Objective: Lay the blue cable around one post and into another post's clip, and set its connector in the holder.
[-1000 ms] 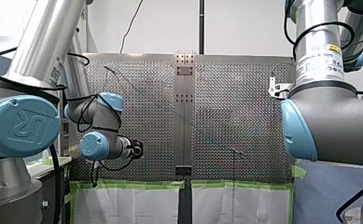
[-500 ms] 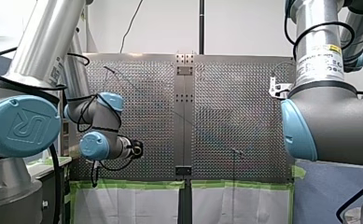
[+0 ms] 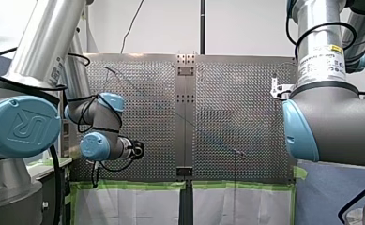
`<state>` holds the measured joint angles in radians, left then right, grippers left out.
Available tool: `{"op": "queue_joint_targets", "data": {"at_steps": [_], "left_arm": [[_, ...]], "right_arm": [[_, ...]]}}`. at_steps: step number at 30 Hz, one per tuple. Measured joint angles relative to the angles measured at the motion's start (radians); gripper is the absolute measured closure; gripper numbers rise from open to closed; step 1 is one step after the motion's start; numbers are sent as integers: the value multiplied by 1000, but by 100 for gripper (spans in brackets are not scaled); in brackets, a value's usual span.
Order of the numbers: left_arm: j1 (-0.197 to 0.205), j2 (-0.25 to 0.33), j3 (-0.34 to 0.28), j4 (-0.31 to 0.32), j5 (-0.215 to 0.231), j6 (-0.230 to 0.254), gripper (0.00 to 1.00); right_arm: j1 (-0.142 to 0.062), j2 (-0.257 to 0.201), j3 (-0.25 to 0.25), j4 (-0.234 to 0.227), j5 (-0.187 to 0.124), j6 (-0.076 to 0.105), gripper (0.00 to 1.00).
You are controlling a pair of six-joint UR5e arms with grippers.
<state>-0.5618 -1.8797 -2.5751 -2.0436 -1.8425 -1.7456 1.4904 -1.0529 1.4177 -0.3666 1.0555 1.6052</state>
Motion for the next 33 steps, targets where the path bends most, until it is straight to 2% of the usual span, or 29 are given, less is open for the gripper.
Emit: {"op": "queue_joint_targets", "data": {"at_steps": [9,19,33], "left_arm": [[0,0,0,0,0,0,0],[3,0,0,0,1,0,0],[10,0,0,0,1,2,0]], "right_arm": [[0,2,0,-15,-12,-5,100],[1,4,5,-10,-14,-10,100],[0,7,10,-27,-14,-2,100]]}}
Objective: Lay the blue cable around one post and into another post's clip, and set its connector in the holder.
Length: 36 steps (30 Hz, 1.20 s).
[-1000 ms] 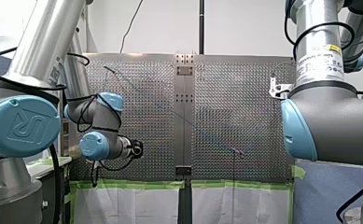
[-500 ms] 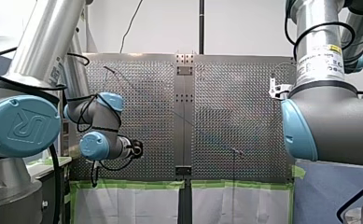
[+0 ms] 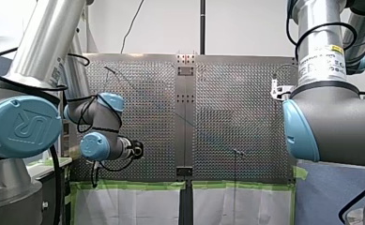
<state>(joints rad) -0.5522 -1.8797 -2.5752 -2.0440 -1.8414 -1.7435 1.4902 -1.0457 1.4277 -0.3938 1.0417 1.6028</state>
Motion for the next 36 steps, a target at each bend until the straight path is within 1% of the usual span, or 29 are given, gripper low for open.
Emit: {"op": "queue_joint_targets", "data": {"at_steps": [5,9,11,19,27,29,33,34,36], "left_arm": [[1,0,0,0,0,1,0],[2,0,0,-1,0,1,0],[2,0,0,-1,0,2,0],[3,0,0,-1,0,4,0],[3,0,0,-1,0,4,0],[3,0,0,-1,0,4,0],[3,0,0,-2,0,4,0],[3,0,0,-2,0,4,0],[3,0,0,-2,0,4,0]], "right_arm": [[0,0,0,-7,0,5,100],[0,1,0,-22,0,20,100],[0,2,0,-26,0,23,100],[0,2,0,-29,0,27,100],[0,3,0,-32,2,38,100],[0,3,0,-32,5,38,80],[0,3,0,-32,8,37,80],[0,3,0,-32,9,36,0],[0,2,-1,-34,10,36,0]]}}
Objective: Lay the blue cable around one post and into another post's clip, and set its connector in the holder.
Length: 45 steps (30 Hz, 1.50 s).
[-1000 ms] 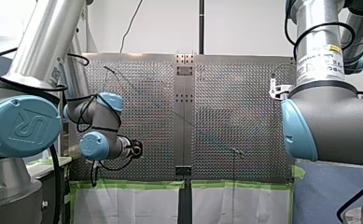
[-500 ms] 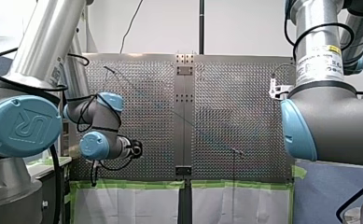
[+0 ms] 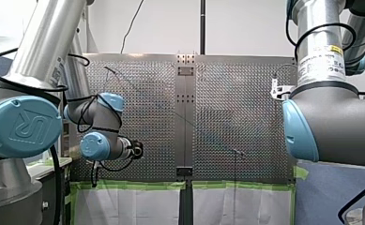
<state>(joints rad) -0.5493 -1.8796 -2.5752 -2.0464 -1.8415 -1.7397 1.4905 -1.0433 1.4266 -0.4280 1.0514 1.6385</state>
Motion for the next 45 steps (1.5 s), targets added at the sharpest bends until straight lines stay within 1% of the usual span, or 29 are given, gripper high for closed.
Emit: {"op": "queue_joint_targets", "data": {"at_steps": [15,24,37,45], "left_arm": [[0,0,0,0,0,0,0],[0,0,0,-2,0,0,0],[0,0,0,-2,0,3,0],[0,0,0,-1,0,3,0]], "right_arm": [[3,1,1,-1,1,1,0],[2,1,1,5,28,4,0],[4,1,1,5,43,4,0],[4,1,1,7,47,4,0]]}}
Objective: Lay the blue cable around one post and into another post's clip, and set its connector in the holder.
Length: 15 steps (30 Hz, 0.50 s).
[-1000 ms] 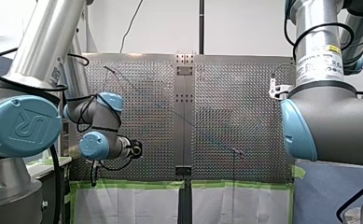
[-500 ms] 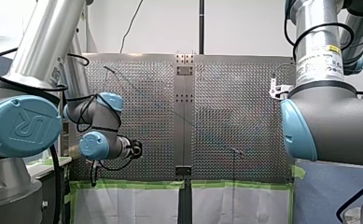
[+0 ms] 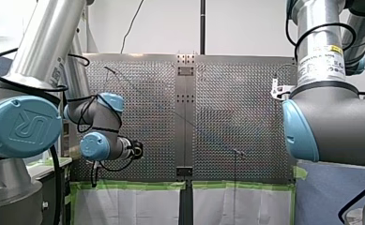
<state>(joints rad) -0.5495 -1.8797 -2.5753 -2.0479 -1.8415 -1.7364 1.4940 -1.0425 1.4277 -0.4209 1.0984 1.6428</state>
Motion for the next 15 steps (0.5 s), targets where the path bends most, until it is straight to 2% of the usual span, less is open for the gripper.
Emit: {"op": "queue_joint_targets", "data": {"at_steps": [15], "left_arm": [[0,0,0,1,-1,1,0]], "right_arm": [[1,0,0,3,40,0,0]]}}
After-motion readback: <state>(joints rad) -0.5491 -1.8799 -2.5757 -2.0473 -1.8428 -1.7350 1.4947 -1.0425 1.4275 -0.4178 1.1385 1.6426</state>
